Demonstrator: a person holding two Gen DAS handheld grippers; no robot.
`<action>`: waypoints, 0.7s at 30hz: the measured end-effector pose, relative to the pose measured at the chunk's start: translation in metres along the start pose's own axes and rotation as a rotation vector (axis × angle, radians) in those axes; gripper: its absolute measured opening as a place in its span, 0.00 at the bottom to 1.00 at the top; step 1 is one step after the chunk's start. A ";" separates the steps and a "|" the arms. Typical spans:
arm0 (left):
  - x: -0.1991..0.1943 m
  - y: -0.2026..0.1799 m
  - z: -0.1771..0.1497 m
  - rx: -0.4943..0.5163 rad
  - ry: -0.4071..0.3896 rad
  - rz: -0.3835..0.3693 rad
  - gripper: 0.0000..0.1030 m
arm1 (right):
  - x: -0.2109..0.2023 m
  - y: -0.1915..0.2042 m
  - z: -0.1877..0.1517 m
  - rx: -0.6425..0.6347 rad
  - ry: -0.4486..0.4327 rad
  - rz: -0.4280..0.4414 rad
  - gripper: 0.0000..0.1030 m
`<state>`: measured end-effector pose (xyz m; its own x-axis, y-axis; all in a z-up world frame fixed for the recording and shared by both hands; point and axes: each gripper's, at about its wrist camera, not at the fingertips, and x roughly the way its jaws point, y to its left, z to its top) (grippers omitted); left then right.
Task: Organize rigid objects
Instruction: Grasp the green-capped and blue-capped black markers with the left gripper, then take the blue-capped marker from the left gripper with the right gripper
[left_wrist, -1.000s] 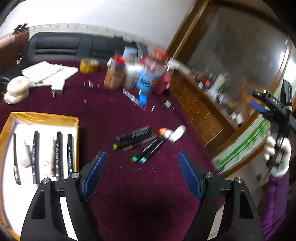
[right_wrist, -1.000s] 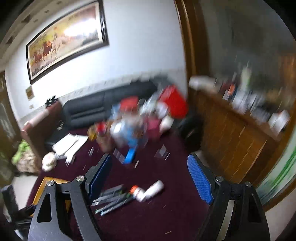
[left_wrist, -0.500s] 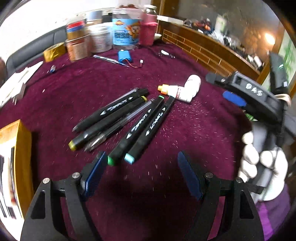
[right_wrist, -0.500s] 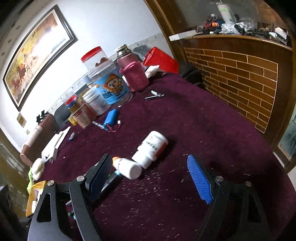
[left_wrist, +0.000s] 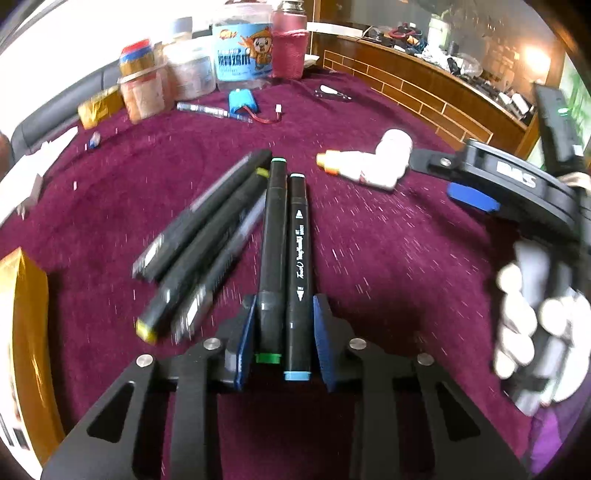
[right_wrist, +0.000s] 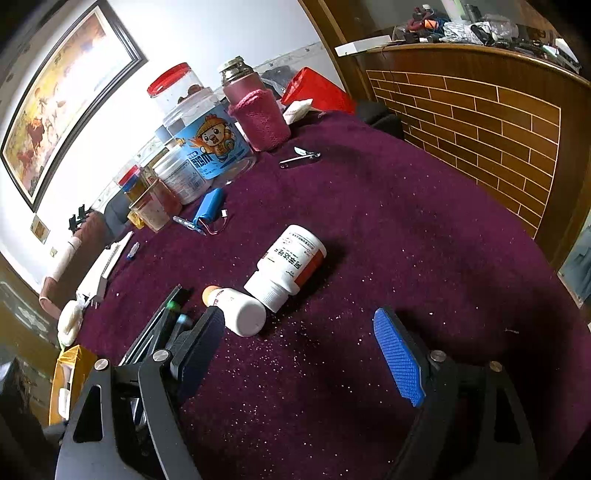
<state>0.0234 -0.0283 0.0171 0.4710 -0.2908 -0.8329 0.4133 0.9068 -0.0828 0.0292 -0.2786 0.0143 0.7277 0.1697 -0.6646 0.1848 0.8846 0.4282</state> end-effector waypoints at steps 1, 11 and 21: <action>-0.004 0.001 -0.005 -0.018 0.015 -0.025 0.25 | 0.001 -0.001 0.000 0.002 0.005 0.001 0.76; -0.038 0.010 -0.028 -0.143 0.022 -0.154 0.27 | 0.001 -0.001 0.000 0.001 0.014 -0.003 0.77; -0.043 0.006 -0.034 -0.150 0.033 -0.217 0.29 | 0.001 -0.001 0.000 -0.002 0.015 -0.004 0.77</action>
<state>-0.0208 -0.0001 0.0344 0.3573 -0.4755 -0.8039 0.3809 0.8601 -0.3394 0.0296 -0.2790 0.0131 0.7167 0.1725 -0.6757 0.1868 0.8861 0.4243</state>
